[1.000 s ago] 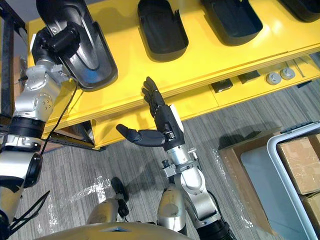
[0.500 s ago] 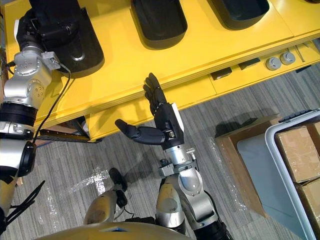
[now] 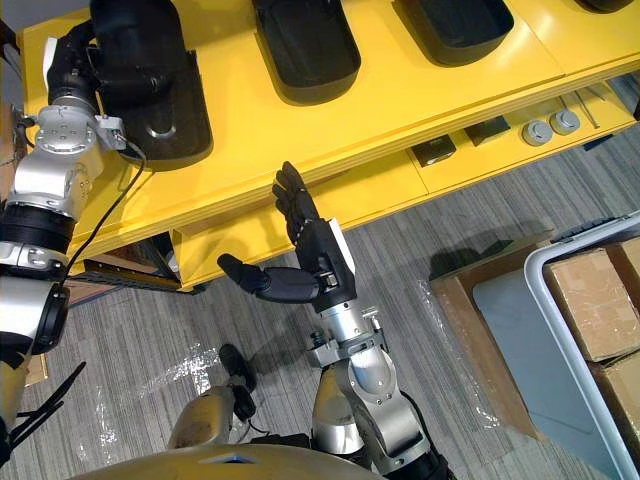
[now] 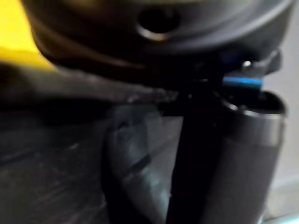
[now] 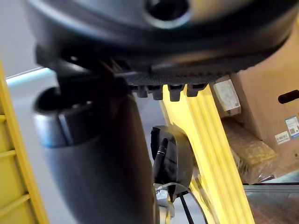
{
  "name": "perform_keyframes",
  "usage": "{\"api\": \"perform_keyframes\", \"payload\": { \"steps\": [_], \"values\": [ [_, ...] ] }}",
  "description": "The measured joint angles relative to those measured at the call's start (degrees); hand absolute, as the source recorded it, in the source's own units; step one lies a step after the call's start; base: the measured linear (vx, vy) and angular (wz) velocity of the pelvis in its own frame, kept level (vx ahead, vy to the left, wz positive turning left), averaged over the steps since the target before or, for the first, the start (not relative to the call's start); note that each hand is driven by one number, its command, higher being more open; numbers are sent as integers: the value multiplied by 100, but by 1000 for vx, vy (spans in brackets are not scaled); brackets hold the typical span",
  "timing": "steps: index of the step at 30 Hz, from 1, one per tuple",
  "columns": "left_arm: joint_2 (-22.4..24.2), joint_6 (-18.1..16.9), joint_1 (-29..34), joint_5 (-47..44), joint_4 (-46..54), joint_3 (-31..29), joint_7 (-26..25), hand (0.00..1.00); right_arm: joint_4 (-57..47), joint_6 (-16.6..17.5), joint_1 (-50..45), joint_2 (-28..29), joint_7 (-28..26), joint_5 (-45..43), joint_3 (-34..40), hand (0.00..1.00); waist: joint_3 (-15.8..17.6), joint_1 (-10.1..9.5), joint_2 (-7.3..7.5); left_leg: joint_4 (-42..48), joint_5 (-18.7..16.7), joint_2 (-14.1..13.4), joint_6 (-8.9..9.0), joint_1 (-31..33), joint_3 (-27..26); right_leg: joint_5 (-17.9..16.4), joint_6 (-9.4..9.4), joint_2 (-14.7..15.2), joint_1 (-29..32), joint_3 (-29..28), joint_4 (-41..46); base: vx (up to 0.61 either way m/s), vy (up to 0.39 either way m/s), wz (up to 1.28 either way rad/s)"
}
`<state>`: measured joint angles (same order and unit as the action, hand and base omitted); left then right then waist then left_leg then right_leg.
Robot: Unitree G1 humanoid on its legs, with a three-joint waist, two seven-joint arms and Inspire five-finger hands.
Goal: Walk over and take three plastic housings, then place them on the shelf
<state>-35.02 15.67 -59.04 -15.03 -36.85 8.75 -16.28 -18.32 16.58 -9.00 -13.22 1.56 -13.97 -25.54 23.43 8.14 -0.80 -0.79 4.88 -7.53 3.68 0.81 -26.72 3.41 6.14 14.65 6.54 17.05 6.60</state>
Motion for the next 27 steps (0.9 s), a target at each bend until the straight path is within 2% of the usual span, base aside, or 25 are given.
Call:
{"api": "perform_keyframes", "payload": {
  "steps": [1,5,8,11,15,18,21,23,25,27],
  "values": [
    [-60,276,0,98,-1,61,104,100,0,-3,-61,0,8,0,-51,100,-9,2,-15,-55,27,6,3,-76,5,0,0,-3,-63,18,-1,0,0,0],
    [-164,609,0,449,-9,90,192,100,0,-33,-93,-1,24,1,-168,100,-38,-8,-52,-85,36,9,6,-151,9,2,2,-4,-146,29,-21,2,3,1],
    [-193,830,1,487,-90,82,140,100,1,-173,-91,-3,39,2,-242,100,-157,-19,-182,-185,92,21,7,-165,18,31,6,-19,-165,50,-83,5,4,3],
    [-192,935,3,491,-287,-122,-98,100,1,-253,-91,-4,54,2,-329,100,-250,-13,-251,-273,130,14,19,-237,-3,42,6,-45,-185,30,-85,10,-1,-3],
    [-130,947,4,333,-460,-298,-655,100,1,-269,-101,-4,59,2,-413,100,-423,0,-238,-295,140,0,27,-219,-44,81,-5,-80,-179,10,-190,9,-7,-6],
    [-22,808,8,-493,-527,-444,-1118,100,0,-270,-114,-1,59,2,-441,100,-454,22,-233,-344,172,6,24,-217,-46,89,-5,-87,-171,9,-205,0,0,0],
    [343,187,196,-1486,-555,-561,-1582,100,0,-273,-122,6,57,3,-439,100,-460,20,-222,-347,194,6,19,-168,-42,131,-7,-102,-159,12,-284,0,0,0],
    [639,-712,356,-2058,-549,-556,-1706,100,0,-273,-133,24,49,5,-428,100,-463,23,-216,-349,209,4,18,-117,-33,188,-17,-117,-131,17,-342,0,0,0],
    [731,-1173,363,-2363,-440,-558,-1733,100,-1,-272,-136,27,14,19,-410,100,-464,23,-214,-349,209,6,18,-120,-33,204,-14,-119,-143,17,-360,0,0,0],
    [780,-1795,478,-2638,531,-559,-1640,100,-1,-272,-137,67,-31,194,-341,100,-466,15,-210,-355,209,6,18,-135,-8,212,-19,-119,-171,33,-360,32,2,4]
  ]
}}
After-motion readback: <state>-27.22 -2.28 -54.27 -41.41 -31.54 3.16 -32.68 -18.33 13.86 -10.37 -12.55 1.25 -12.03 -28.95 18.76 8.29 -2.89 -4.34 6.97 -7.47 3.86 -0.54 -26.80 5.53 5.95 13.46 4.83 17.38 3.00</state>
